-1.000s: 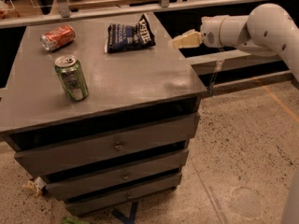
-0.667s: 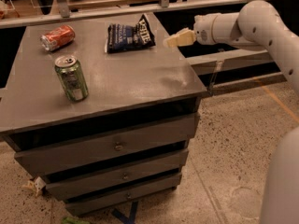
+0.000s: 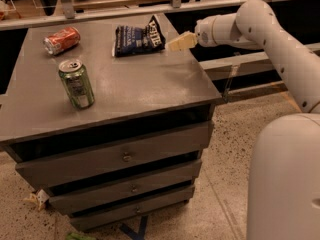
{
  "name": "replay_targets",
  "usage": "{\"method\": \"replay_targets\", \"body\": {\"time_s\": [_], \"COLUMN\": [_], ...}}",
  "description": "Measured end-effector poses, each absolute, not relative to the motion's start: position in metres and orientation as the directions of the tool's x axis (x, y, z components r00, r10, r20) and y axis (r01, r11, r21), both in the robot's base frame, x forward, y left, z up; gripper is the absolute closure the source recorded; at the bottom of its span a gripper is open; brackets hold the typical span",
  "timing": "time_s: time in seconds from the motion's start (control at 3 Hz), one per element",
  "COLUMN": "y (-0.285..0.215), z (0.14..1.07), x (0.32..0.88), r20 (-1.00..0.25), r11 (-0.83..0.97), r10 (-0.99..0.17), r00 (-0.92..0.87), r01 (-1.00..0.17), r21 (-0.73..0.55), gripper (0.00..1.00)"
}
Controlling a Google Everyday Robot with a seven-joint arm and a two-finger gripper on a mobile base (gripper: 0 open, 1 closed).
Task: Move blue chip bag near green can
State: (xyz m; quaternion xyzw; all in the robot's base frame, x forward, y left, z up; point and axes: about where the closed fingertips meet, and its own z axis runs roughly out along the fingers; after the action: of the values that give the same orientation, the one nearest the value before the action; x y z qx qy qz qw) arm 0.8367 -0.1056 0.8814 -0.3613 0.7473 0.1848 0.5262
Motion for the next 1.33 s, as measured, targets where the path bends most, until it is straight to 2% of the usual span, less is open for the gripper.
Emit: {"method": "replay_targets", "body": {"time_s": [1.33], "y": [-0.040], "z": [0.865], "x": [0.870], "r20": [-0.912], "r11": [0.612], "r10": [-0.351], "r00": [-0.211], "r01": [-0.789], "r21": [-0.052], "gripper": [0.00]}}
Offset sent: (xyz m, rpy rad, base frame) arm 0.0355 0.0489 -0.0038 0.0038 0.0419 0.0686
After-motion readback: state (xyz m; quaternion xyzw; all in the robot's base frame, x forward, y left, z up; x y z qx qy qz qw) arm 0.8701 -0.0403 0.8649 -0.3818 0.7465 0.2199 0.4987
